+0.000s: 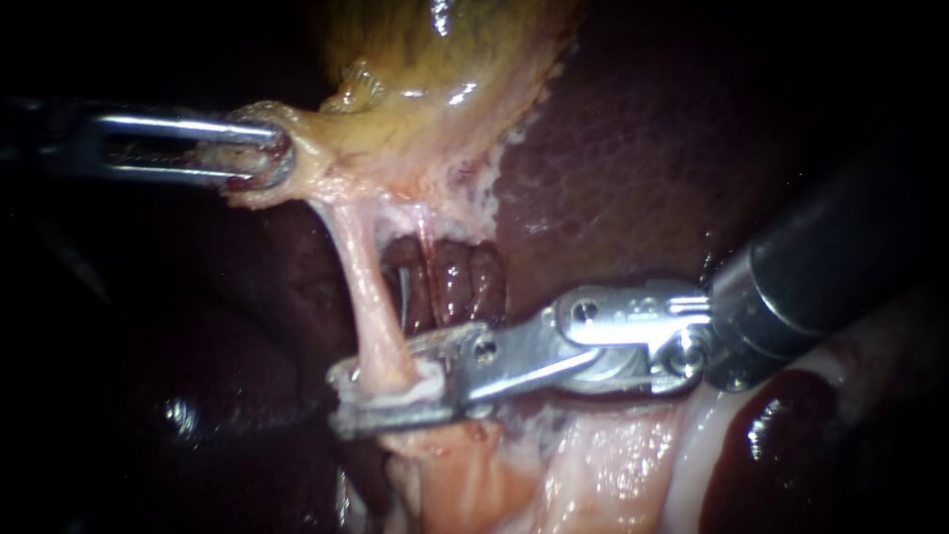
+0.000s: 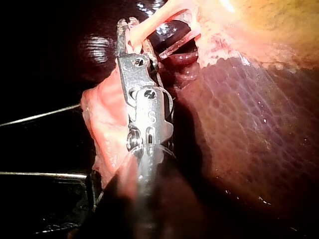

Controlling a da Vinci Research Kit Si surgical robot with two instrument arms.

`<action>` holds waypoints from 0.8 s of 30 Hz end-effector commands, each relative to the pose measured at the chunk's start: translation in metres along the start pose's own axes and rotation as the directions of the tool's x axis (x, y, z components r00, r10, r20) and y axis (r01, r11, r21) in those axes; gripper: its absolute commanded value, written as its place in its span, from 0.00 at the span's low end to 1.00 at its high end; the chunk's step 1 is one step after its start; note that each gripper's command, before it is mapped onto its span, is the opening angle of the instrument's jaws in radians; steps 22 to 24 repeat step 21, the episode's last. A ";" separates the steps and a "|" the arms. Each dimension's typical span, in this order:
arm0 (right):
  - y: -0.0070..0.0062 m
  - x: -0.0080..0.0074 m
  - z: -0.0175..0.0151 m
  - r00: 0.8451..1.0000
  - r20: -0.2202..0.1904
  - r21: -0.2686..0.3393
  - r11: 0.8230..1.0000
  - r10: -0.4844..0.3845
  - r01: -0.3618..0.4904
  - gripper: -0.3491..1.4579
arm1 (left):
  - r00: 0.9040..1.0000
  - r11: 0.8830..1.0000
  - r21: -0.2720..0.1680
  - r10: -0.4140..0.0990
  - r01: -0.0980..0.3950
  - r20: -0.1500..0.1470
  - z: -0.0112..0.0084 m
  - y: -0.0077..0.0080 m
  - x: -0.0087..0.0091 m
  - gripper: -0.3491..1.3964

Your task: Clipping second clip left tube

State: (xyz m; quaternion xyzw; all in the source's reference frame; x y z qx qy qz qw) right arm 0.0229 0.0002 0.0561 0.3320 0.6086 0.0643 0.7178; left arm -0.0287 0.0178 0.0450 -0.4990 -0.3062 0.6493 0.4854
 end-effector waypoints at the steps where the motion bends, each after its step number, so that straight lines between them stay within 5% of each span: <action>1: 0.0000 0.0000 0.0000 1.000 0.001 0.005 1.000 -0.001 0.001 0.03 | 1.000 1.000 0.000 0.000 0.000 0.000 0.0000 -0.0001 0.0000 0.00; 24: 0.0004 -0.0002 -0.0002 1.000 -0.002 0.014 1.000 0.028 -0.028 0.01 | 1.000 1.000 0.000 0.000 0.000 0.000 0.0001 -0.0002 0.0000 0.00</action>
